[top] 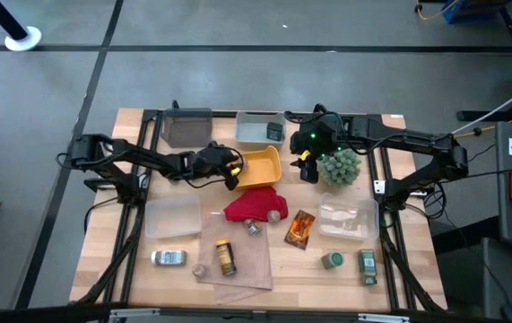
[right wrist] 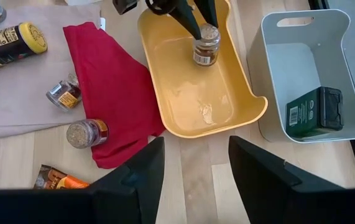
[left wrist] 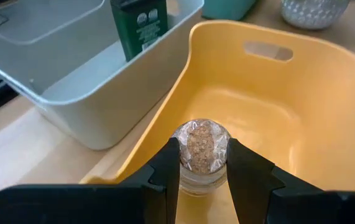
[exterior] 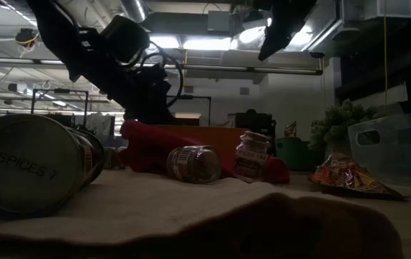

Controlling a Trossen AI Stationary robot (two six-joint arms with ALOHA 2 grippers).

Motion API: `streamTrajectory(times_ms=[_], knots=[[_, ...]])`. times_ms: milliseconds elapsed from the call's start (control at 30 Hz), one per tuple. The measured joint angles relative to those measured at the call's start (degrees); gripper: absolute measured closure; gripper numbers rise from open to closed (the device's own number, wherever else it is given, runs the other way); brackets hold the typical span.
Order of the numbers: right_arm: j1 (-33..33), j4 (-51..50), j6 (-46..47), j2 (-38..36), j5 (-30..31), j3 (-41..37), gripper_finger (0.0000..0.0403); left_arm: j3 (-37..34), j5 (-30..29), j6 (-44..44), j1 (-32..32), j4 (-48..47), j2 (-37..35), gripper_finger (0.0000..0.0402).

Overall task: Sort spices by type
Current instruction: Put the brown seasoning bottle into the yellow bin

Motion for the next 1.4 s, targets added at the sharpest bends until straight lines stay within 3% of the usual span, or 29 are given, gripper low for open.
streamTrajectory(times_ms=[633,900,1067,1400], knots=[[0.0,-0.02,0.02,0.0,0.0,0.0,0.0223,0.03,0.0,-0.16,0.0,-3.89,-0.04,0.0301],[0.0,-0.02,0.0,0.0,0.0,0.0,0.0223,0.03,-0.02,-0.14,0.0,-3.6,-0.07,0.0238],[0.02,-0.04,0.25,0.0,-0.12,0.0,0.0223,0.03,-0.02,-0.14,0.0,-3.73,-0.35,0.0223],[0.05,-0.07,3.26,0.0,-11.69,0.02,0.0223,0.03,-0.02,2.88,-0.04,-3.74,-6.5,0.0228]])
